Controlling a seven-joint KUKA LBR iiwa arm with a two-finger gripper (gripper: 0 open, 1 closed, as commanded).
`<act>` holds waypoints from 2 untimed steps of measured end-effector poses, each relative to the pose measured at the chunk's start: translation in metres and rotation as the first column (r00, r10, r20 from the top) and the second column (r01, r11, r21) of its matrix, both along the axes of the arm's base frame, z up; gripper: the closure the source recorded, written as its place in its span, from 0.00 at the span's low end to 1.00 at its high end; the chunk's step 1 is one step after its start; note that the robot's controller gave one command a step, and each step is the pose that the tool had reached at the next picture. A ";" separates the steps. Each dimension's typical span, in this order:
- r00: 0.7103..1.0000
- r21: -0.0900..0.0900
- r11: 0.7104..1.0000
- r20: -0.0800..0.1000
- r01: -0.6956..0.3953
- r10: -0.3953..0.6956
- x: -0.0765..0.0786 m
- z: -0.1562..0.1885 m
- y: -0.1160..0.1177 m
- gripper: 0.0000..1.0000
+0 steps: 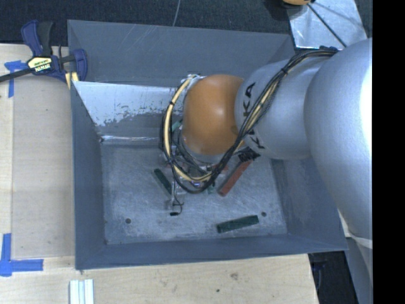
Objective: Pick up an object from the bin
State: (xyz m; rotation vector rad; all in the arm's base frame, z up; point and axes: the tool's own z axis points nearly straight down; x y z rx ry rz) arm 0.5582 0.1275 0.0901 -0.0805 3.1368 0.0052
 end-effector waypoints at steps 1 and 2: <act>0.980 -0.002 0.980 0.006 -0.201 0.201 0.015 -0.017 -0.044 1.00; 0.980 -0.002 0.980 0.006 -0.201 0.201 0.015 -0.017 -0.044 1.00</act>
Offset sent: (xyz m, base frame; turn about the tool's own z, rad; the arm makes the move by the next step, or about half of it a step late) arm 0.0000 0.0000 0.0000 0.0000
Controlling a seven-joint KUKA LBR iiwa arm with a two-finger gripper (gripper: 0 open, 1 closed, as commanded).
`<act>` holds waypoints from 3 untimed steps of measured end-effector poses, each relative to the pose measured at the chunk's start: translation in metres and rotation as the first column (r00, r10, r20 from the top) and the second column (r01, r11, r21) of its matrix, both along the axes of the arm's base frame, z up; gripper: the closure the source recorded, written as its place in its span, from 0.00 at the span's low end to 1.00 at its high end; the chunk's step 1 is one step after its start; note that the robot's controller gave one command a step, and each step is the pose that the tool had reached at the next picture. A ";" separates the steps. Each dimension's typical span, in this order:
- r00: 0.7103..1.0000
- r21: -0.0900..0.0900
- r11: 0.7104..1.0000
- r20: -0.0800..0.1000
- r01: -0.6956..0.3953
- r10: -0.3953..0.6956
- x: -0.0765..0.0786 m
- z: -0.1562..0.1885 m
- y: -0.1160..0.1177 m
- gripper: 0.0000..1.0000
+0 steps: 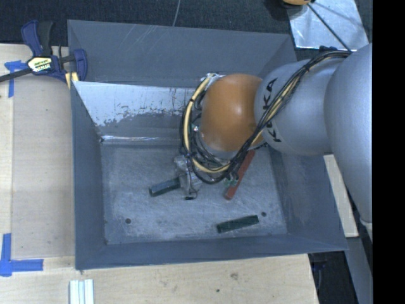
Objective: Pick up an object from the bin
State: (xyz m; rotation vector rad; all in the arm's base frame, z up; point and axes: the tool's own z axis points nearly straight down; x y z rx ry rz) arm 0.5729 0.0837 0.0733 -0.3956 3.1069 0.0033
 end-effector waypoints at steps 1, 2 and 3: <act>0.999 -0.004 0.999 -0.012 -0.044 0.044 -0.012 0.050 0.015 1.00; 1.000 0.000 1.000 0.000 0.011 -0.011 -0.010 0.182 0.057 0.00; 1.000 -0.002 1.000 -0.006 0.013 -0.013 -0.011 0.179 0.056 0.00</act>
Offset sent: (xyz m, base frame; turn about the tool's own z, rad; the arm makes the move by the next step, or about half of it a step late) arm -0.0121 0.0561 0.1784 0.0128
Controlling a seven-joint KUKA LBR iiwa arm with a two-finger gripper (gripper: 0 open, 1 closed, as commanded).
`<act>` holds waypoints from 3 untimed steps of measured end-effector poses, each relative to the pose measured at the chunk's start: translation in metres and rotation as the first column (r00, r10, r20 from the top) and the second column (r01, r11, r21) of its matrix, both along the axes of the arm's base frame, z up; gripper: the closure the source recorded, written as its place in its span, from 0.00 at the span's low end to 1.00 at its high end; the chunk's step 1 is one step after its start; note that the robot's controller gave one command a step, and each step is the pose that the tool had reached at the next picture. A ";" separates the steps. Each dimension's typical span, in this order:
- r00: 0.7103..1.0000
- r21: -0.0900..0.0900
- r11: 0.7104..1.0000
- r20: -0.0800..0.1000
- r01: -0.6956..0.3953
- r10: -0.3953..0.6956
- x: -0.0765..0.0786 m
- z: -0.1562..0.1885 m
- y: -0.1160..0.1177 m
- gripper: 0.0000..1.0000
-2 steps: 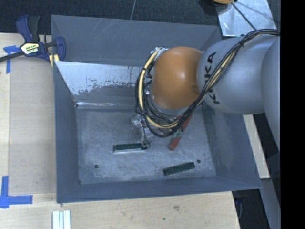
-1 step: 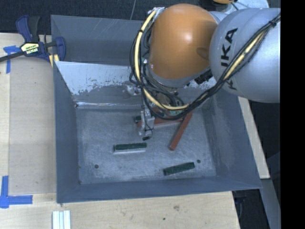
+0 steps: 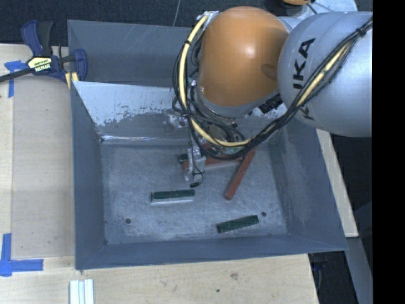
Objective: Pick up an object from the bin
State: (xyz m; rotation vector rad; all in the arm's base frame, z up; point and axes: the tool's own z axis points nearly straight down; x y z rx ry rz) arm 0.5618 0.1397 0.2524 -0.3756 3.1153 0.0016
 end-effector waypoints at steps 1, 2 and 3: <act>0.997 0.000 0.997 0.005 -0.071 0.071 -0.004 -0.043 -0.009 0.00; 0.959 -0.002 0.959 0.002 -0.284 0.284 -0.011 -0.096 0.002 0.00; 0.977 0.000 0.977 -0.001 -0.211 0.211 -0.010 -0.182 -0.020 1.00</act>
Offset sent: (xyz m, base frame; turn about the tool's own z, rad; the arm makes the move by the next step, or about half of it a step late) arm -0.0162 0.0105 -0.1223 -0.3505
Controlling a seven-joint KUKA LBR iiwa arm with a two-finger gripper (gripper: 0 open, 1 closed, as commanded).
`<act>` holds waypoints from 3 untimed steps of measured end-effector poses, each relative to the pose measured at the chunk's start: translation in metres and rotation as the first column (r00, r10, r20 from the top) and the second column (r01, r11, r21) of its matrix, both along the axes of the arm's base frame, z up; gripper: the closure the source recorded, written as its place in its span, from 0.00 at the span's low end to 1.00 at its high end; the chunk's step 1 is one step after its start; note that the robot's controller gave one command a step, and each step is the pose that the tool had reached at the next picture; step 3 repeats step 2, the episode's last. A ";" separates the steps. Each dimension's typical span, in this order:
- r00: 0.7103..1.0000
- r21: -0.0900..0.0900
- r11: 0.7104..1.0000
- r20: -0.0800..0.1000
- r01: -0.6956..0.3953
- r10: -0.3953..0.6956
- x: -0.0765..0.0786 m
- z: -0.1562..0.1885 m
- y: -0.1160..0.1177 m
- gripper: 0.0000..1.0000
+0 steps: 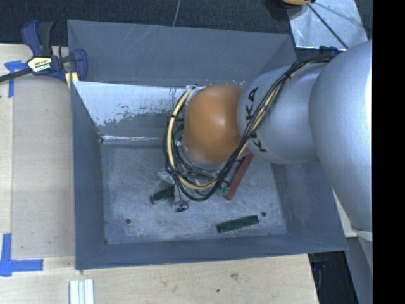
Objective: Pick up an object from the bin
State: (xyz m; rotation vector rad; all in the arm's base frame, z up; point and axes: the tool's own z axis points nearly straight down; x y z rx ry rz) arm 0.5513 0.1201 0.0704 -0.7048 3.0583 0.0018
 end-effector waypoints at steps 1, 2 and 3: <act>1.000 0.000 1.000 0.000 0.000 0.000 0.000 0.000 0.000 1.00; 1.000 0.000 1.000 0.002 0.019 -0.019 0.001 0.144 0.001 1.00; 1.000 0.000 1.000 0.002 0.019 -0.019 0.001 0.144 0.001 1.00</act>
Offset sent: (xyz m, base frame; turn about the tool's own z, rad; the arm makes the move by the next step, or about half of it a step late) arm -0.0001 0.0014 0.1427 0.0160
